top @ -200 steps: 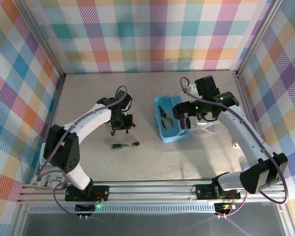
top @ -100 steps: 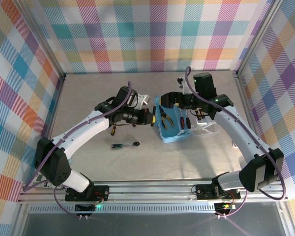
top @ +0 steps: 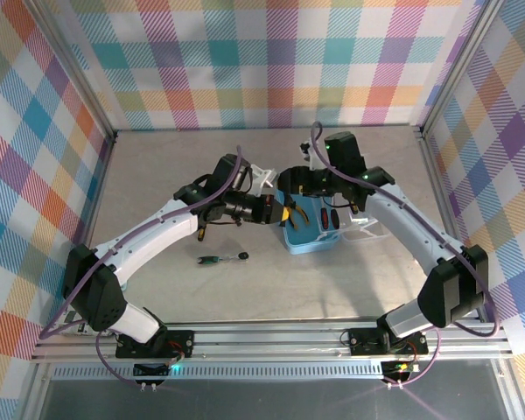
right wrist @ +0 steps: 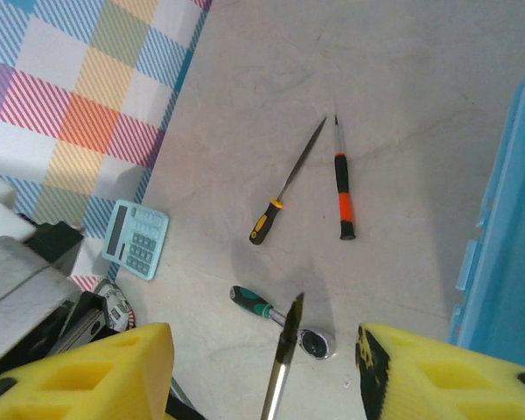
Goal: Pack the tool kit
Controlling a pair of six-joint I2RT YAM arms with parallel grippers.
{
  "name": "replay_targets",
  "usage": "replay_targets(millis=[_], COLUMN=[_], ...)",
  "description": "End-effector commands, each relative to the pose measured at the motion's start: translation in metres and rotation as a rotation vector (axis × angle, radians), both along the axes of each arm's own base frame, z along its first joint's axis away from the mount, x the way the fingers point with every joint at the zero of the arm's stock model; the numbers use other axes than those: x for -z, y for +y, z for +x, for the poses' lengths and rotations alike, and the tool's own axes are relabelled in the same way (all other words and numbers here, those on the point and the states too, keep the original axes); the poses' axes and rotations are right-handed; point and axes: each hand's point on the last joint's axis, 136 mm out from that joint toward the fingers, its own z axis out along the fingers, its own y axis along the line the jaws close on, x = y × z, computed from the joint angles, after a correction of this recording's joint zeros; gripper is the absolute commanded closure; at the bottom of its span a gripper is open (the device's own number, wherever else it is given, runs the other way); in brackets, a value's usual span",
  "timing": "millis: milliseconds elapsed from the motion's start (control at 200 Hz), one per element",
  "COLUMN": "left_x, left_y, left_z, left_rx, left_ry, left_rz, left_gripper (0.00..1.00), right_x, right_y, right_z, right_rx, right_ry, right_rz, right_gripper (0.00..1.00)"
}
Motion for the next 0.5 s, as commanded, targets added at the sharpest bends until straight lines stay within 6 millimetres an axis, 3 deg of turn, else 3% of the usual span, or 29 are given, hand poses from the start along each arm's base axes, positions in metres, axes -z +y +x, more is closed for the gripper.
replay_targets(millis=[0,140,275,305,390,495], left_x=[-0.026,-0.027,-0.027,-0.027,-0.027,-0.027], left_y=[-0.011,-0.011,-0.011,-0.010,-0.004,0.023], left_z=[0.001,0.002,0.004,0.005,0.006,0.013], left_rx=[0.027,0.026,0.019,0.014,-0.001,-0.068], left_ry=[-0.049,-0.053,-0.054,-0.057,-0.082,-0.139], left_rz=[-0.068,-0.070,-0.066,-0.061,-0.025,0.089], left_gripper=[1.00,1.00,1.00,0.93,0.63,0.23], right_x=[-0.004,-0.002,0.001,0.001,0.000,-0.005], right_y=[0.004,0.003,-0.004,-0.007,-0.022,-0.072], right_z=[0.003,0.001,0.002,0.002,0.006,0.018], right_rx=[0.006,0.013,0.035,0.041,0.062,0.150], right_ry=[-0.022,-0.019,-0.027,-0.032,-0.043,-0.068], right_rz=[-0.008,-0.018,-0.054,-0.067,-0.112,-0.180], right_gripper=[0.51,0.66,0.95,1.00,1.00,1.00])
